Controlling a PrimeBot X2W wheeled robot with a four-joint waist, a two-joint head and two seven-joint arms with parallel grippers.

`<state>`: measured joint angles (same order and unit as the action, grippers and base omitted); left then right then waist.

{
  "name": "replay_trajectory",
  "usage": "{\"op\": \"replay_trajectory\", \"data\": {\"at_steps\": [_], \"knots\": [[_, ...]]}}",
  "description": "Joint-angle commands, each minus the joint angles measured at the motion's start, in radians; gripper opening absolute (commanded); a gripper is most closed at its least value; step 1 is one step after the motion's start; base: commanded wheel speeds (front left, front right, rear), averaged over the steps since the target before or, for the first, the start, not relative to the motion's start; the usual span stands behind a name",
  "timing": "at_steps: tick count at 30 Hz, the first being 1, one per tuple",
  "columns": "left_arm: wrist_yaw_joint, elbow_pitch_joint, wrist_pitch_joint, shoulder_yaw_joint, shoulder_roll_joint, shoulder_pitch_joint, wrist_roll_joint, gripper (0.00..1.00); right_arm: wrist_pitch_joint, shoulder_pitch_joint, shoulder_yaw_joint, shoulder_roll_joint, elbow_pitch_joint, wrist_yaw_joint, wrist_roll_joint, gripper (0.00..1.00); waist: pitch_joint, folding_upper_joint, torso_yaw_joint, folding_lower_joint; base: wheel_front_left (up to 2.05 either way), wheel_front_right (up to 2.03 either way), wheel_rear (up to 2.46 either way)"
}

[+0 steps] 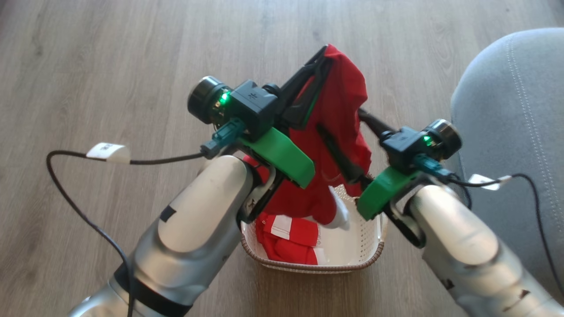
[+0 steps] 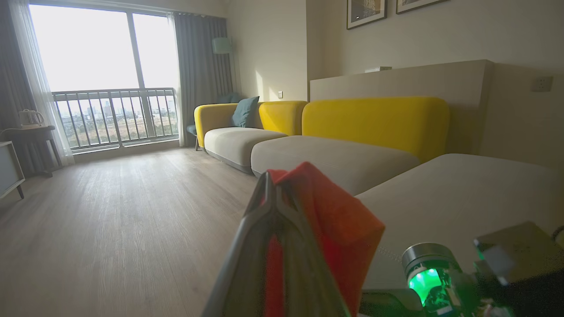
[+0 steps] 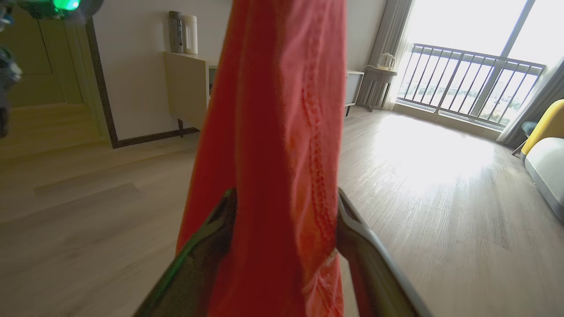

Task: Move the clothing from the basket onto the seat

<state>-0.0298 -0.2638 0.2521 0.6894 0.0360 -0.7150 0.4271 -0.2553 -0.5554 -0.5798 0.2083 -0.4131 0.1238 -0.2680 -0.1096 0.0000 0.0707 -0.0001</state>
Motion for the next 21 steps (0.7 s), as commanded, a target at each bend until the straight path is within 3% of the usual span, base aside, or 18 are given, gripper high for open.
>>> {"op": "replay_trajectory", "data": {"at_steps": [1, 7, 8, 9, 10, 18, 19, 20, 21], "knots": [[-0.005, 0.039, 0.010, -0.027, 0.014, -0.056, 0.007, 0.00, -0.006, -0.036, -0.013, -0.023, 0.014, 0.007, 0.007, 1.00, 0.002, 0.0000, 0.006, 0.0001, 0.00, 0.00, 0.00], [-0.014, 0.042, 0.010, 0.012, 0.014, -0.053, 0.029, 0.00, -0.006, -0.083, -0.064, -0.077, -0.152, 0.007, -0.011, 1.00, 0.003, 0.0000, 0.032, 0.0001, 0.00, 0.00, 0.00], [-0.015, 0.042, 0.010, 0.015, 0.014, -0.052, 0.033, 0.00, -0.006, -0.089, -0.069, -0.081, -0.167, 0.007, -0.018, 0.71, 0.003, 0.0000, 0.035, 0.0001, 0.00, 0.00, 0.00], [-0.016, 0.041, 0.010, 0.018, 0.014, -0.050, 0.036, 0.00, -0.006, -0.093, -0.068, -0.084, -0.174, 0.007, -0.029, 0.08, 0.002, 0.0000, 0.038, 0.0001, 0.00, 0.00, 0.00], [-0.017, 0.040, 0.010, 0.020, 0.014, -0.049, 0.039, 0.00, -0.006, -0.096, -0.060, -0.087, -0.173, 0.007, -0.038, 0.00, 0.001, 0.0000, 0.039, 0.0001, 0.00, 0.00, 0.00], [-0.003, 0.009, 0.010, 0.003, 0.014, -0.028, 0.020, 0.00, -0.006, -0.081, 0.001, -0.068, -0.117, 0.007, -0.045, 0.00, -0.015, 0.0000, 0.015, 0.0001, 0.00, 0.00, 0.00], [0.004, 0.005, 0.010, -0.001, 0.014, -0.023, 0.021, 0.62, -0.006, -0.078, 0.011, -0.066, -0.108, 0.007, -0.046, 0.00, -0.017, 0.0000, 0.010, 0.0001, 0.00, 0.00, 0.00], [0.013, -0.003, 0.010, -0.004, 0.014, -0.019, 0.016, 1.00, -0.006, -0.075, 0.019, -0.064, -0.098, 0.007, -0.048, 0.00, -0.020, 0.0000, 0.004, 0.0001, 0.00, 0.00, 0.00], [0.023, -0.016, 0.010, -0.006, 0.014, -0.014, 0.013, 1.00, -0.006, -0.071, 0.027, -0.060, -0.090, 0.007, -0.050, 0.00, -0.023, 0.0000, -0.003, 0.0001, 0.00, 0.00, 0.00]]}}
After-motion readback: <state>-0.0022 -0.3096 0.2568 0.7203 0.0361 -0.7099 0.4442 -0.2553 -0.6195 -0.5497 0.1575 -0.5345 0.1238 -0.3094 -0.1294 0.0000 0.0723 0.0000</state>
